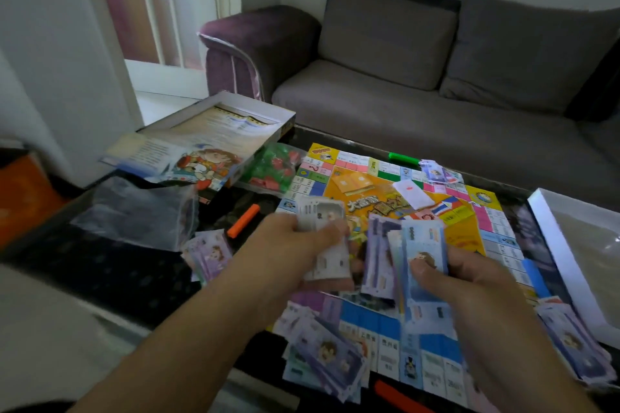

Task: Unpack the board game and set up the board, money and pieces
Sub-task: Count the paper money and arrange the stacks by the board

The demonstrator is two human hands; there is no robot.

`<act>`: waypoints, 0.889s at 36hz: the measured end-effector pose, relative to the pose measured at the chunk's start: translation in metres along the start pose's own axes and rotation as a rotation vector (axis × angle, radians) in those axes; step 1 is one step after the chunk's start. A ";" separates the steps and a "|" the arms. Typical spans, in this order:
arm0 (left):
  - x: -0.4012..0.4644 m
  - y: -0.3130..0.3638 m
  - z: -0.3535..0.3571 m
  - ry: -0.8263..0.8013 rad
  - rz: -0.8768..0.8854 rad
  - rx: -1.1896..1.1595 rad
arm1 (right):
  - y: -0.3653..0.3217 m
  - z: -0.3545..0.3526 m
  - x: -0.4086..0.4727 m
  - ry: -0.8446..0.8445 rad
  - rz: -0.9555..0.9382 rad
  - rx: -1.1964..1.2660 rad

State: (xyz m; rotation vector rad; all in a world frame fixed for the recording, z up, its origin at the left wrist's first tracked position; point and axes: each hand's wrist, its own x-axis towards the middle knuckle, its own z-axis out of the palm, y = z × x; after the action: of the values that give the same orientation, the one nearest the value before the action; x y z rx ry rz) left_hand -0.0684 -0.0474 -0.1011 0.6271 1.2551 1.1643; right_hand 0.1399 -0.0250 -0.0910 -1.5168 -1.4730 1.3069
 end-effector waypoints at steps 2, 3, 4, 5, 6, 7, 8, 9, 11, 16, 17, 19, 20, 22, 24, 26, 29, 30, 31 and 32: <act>0.001 0.015 -0.024 0.102 0.049 -0.039 | -0.007 0.013 0.006 -0.034 -0.034 -0.017; 0.002 0.023 -0.036 0.156 0.079 -0.047 | -0.010 0.022 0.009 -0.063 -0.045 -0.040; 0.002 0.029 -0.047 0.215 0.109 -0.051 | -0.013 0.033 0.012 -0.096 -0.047 -0.069; 0.003 0.035 -0.060 0.273 0.133 -0.061 | -0.017 0.048 0.016 -0.130 -0.035 -0.110; 0.003 0.040 -0.072 0.327 0.147 -0.077 | -0.020 0.063 0.021 -0.175 -0.026 -0.155; 0.004 0.043 -0.083 0.369 0.151 -0.103 | -0.023 0.078 0.025 -0.233 -0.020 -0.204; 0.005 0.046 -0.093 0.394 0.143 -0.131 | -0.025 0.094 0.029 -0.287 -0.025 -0.246; 0.006 0.049 -0.101 0.403 0.130 -0.159 | -0.026 0.109 0.035 -0.318 -0.028 -0.285; 0.008 0.053 -0.113 0.403 0.090 -0.170 | -0.030 0.142 0.044 -0.378 -0.049 -0.341; 0.008 0.063 -0.126 0.400 0.031 -0.153 | -0.034 0.204 0.061 -0.480 -0.013 -0.394; 0.009 0.064 -0.128 0.396 0.039 -0.156 | -0.033 0.210 0.063 -0.480 -0.007 -0.400; 0.009 0.065 -0.131 0.389 0.048 -0.171 | -0.029 0.218 0.066 -0.477 -0.007 -0.416; 0.009 0.065 -0.133 0.388 0.051 -0.183 | -0.027 0.220 0.066 -0.480 -0.005 -0.421; 0.010 0.065 -0.134 0.377 0.064 -0.207 | -0.023 0.220 0.065 -0.466 -0.019 -0.424; 0.009 0.065 -0.133 0.350 0.080 -0.231 | -0.020 0.217 0.065 -0.434 -0.027 -0.415; 0.007 0.065 -0.130 0.311 0.088 -0.264 | -0.016 0.208 0.064 -0.392 -0.023 -0.368; 0.004 0.063 -0.125 0.240 0.100 -0.307 | -0.015 0.187 0.057 -0.352 -0.027 -0.287; 0.005 0.062 -0.124 0.218 0.107 -0.308 | -0.015 0.179 0.053 -0.349 -0.032 -0.243; 0.005 0.060 -0.122 0.201 0.119 -0.305 | -0.015 0.169 0.050 -0.341 -0.037 -0.186; 0.005 0.059 -0.119 0.188 0.134 -0.299 | -0.014 0.156 0.047 -0.322 -0.030 -0.120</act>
State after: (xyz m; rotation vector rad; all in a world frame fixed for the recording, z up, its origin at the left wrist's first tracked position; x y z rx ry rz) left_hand -0.1997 -0.0486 -0.0820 0.3904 1.1763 1.5167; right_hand -0.0161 -0.0059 -0.1346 -1.3982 -1.7962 1.5213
